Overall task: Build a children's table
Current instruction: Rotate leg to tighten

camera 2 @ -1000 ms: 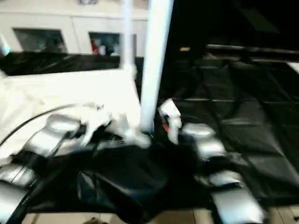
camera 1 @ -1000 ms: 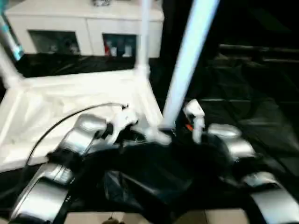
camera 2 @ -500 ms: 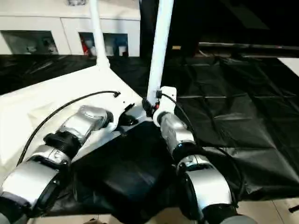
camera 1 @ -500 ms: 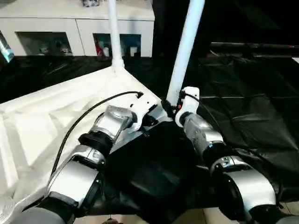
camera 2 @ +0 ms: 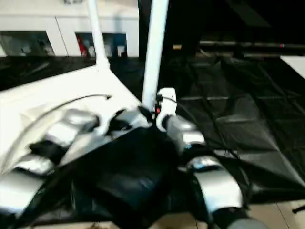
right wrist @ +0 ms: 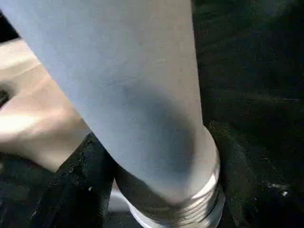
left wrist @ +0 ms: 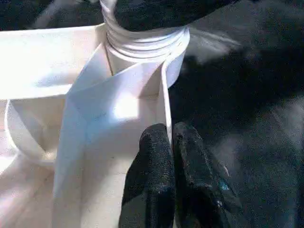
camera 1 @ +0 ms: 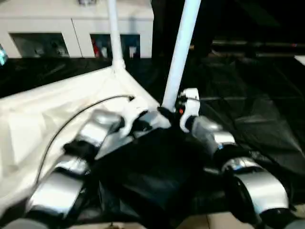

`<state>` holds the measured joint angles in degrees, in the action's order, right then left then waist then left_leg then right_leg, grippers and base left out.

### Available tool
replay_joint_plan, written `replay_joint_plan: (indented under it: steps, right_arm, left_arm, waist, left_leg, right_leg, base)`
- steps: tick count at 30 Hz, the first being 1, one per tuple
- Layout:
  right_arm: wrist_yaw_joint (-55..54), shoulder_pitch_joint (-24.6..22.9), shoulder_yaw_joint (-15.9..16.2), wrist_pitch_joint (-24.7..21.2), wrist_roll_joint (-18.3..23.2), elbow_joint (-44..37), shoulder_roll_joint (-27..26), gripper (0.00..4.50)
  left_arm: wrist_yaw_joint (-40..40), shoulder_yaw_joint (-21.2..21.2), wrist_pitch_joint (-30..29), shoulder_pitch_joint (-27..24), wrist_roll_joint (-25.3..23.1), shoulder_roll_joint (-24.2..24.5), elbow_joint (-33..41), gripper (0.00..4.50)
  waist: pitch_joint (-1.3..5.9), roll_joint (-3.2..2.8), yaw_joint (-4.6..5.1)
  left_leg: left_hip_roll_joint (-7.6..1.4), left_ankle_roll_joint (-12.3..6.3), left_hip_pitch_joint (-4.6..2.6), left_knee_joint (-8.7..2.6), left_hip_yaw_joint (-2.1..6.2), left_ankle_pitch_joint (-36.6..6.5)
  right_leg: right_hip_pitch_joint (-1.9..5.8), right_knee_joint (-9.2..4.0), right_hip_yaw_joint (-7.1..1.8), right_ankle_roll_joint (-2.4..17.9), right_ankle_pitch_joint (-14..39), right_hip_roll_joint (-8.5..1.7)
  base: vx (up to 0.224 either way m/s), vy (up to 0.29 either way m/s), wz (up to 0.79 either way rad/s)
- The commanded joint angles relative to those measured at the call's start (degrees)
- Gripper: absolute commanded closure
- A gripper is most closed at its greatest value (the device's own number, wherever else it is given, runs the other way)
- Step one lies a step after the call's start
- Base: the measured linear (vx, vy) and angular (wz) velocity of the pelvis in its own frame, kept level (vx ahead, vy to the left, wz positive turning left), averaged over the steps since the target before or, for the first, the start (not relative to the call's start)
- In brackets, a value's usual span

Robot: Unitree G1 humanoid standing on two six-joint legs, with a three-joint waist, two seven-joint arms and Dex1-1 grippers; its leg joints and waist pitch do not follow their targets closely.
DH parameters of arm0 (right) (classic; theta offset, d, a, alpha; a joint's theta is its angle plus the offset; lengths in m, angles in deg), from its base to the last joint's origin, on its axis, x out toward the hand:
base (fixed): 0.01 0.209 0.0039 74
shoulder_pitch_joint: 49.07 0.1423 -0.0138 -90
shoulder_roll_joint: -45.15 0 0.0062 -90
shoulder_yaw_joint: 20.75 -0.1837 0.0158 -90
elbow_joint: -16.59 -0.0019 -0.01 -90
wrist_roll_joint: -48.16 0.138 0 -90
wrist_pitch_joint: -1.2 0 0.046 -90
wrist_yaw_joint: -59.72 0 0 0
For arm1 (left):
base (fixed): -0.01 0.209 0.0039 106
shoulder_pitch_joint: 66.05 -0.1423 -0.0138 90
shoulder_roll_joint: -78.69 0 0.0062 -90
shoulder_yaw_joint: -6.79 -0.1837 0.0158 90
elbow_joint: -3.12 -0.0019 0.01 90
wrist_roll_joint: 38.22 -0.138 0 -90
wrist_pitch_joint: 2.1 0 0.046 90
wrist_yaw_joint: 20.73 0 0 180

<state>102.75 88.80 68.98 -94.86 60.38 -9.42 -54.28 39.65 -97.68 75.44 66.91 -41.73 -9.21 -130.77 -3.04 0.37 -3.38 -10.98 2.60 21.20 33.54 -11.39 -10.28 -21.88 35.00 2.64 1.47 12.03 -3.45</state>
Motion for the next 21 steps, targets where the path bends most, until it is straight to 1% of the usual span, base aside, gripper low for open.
replay_joint_plan:
  steps: [1, 2, 3, 4, 5, 6, 7, 8, 9, 10, 11, 13, 15, 17, 21]
  right_arm:
    - [6.3, -4.0, 3.0, -4.3, -3.2, 3.6, 1.7, 1.80]
    - [10.6, -4.7, 4.0, -4.4, -3.7, 2.7, 3.0, 1.80]
    - [13.0, -5.0, 4.5, -4.5, -3.9, 2.3, 3.7, 1.80]
    - [17.3, -5.8, 5.6, -4.7, -4.3, 1.3, 5.2, 1.80]
    - [21.1, -6.4, 6.5, -5.1, -4.4, 0.5, 6.7, 1.80]
    - [23.1, -6.8, 7.1, -5.3, -4.5, 0.0, 7.5, 1.80]
    - [24.6, -7.0, 7.5, -5.5, -4.6, -0.4, 8.2, 1.80]
    - [26.5, -7.3, 8.0, -5.6, -4.7, -0.9, 9.0, 1.80]
    - [27.6, -7.5, 8.3, -5.7, -4.8, -1.2, 9.5, 1.80]
    - [28.6, -7.7, 8.5, -5.8, -4.8, -1.5, 9.8, 1.80]
    - [30.0, -7.9, 8.8, -6.0, -4.9, -1.9, 10.3, 1.80]
    - [32.1, -8.2, 9.2, -6.2, -5.4, -2.4, 11.0, 1.80]
    - [33.2, -8.6, 9.4, -6.5, -5.5, -3.0, 11.3, 1.80]
    - [33.7, -9.1, 9.8, -6.5, -5.4, -3.7, 11.4, 1.80]
    - [31.6, -9.5, 9.9, -5.9, -5.5, -3.7, 10.6, 1.80]
  left_arm:
    - [12.5, -3.0, 2.9, -0.8, 4.5, -1.0, 5.7, 4.50]
    - [14.4, -3.3, 3.1, -1.5, 4.8, 0.0, 6.9, 4.50]
    - [15.4, -3.5, 3.3, -1.8, 4.9, 0.6, 7.5, 4.50]
    - [17.2, -3.9, 3.6, -2.3, 5.0, 1.6, 8.3, 4.50]
    - [18.7, -4.2, 3.7, -2.7, 5.3, 2.4, 9.0, 4.50]
    - [19.9, -4.3, 3.7, -2.9, 5.6, 2.9, 9.3, 4.50]
    - [20.8, -4.4, 3.7, -3.1, 6.0, 3.2, 9.7, 4.50]
    - [22.1, -4.7, 3.1, -3.4, 6.2, 3.8, 10.4, 4.50]
    - [23.0, -4.8, 2.9, -3.6, 6.4, 4.2, 10.8, 4.50]
    - [23.7, -4.9, 2.8, -3.8, 6.5, 4.6, 11.2, 4.50]
    - [24.6, -5.1, 2.5, -4.0, 6.5, 5.1, 11.7, 4.50]
    - [25.3, -5.2, 2.5, -4.3, 6.3, 5.6, 12.1, 4.50]
    - [25.6, -5.3, 2.5, -4.4, 6.4, 5.8, 12.3, 4.50]
    - [25.6, -5.3, 2.5, -4.3, 6.5, 5.8, 12.3, 4.50]
    - [24.5, -5.0, 2.5, -4.3, 6.5, 5.2, 12.2, 4.50]
  waist:
    - [3.50, -0.72, -0.40]
    - [3.56, -0.71, -0.52]
    - [3.51, -0.73, -0.66]
    - [3.49, -0.66, -0.99]
    - [3.47, -0.21, -1.01]
    - [3.42, -0.33, -1.27]
    - [3.29, -0.43, -1.70]
    - [3.28, -0.32, -1.74]
    - [3.19, -0.38, -1.89]
    - [3.06, -0.39, -1.83]
    - [3.01, -0.42, -1.86]
    - [3.02, -0.30, -1.79]
    - [3.03, -0.30, -1.87]
    - [3.13, -0.26, -1.96]
    - [3.19, -0.27, -2.00]
  left_leg:
    - [-3.22, -1.47, -0.87, -4.09, 1.18, -11.2]
    - [-3.23, -1.82, -0.89, -4.03, 1.19, -10.7]
    - [-3.27, -1.98, -1.00, -3.97, 1.09, -10.8]
    - [-3.23, -2.16, -1.06, -3.96, 1.09, -11.0]
    - [-3.30, -2.31, -1.05, -3.95, 0.98, -11.0]
    - [-3.34, -2.36, -1.09, -3.99, 1.06, -11.0]
    - [-3.38, -2.10, -1.33, -4.06, 0.96, -11.6]
    - [-3.39, -1.85, -1.36, -4.12, 0.98, -12.0]
    - [-3.52, -1.17, -1.41, -4.31, 1.11, -13.3]
    - [-3.50, -0.89, -1.39, -4.39, 1.09, -13.9]
    - [-3.52, -0.18, -1.58, -4.54, 1.19, -15.1]
    - [-3.47, 0.26, -1.57, -4.56, 1.22, -15.7]
    - [-3.43, 0.31, -1.58, -4.54, 1.20, -15.3]
    - [-3.39, 0.00, -1.45, -4.50, 1.22, -14.1]
    - [-3.37, -0.13, -1.46, -4.44, 1.18, -13.3]
  right_leg:
    - [2.04, -3.49, -2.41, 15.1, 3.6, -5.00]
    - [2.08, -3.30, -2.34, 15.6, 2.4, -5.01]
    - [1.95, -3.32, -2.38, 15.9, 2.4, -5.06]
    - [2.02, -3.52, -2.39, 15.8, 3.2, -5.14]
    - [2.00, -3.49, -2.45, 15.8, 3.4, -5.12]
    - [2.00, -3.51, -2.46, 15.8, 4.0, -5.21]
    - [1.70, -3.71, -2.53, 15.4, 5.7, -5.18]
    - [1.69, -3.74, -2.52, 15.3, 6.6, -5.22]
    - [1.64, -3.91, -2.52, 14.9, 9.0, -5.37]
    - [1.52, -4.05, -2.57, 14.7, 10.1, -5.32]
    - [1.43, -4.22, -2.60, 14.2, 12.0, -5.36]
    - [1.43, -4.28, -2.69, 13.7, 13.2, -5.36]
    - [1.38, -4.34, -2.71, 13.7, 13.3, -5.39]
    - [1.48, -4.21, -2.66, 13.7, 12.0, -5.31]
    - [1.47, -4.13, -2.61, 13.9, 10.8, -5.30]
  base:
    - [0.000, 0.000, 0.00]
    - [0.000, 0.000, 0.00]
    - [0.000, 0.000, 0.00]
    - [0.000, 0.000, 0.00]
    - [0.000, 0.000, 0.00]
    - [0.000, 0.000, 0.00]
    - [0.000, 0.000, 0.00]
    - [0.000, 0.000, 0.00]
    - [0.000, 0.000, 0.00]
    - [0.000, 0.000, 0.00]
    - [0.000, 0.000, 0.00]
    - [0.000, 0.000, 0.00]
    - [0.000, 0.000, 0.00]
    - [0.000, 0.000, 0.00]
    - [0.000, 0.000, 0.00]
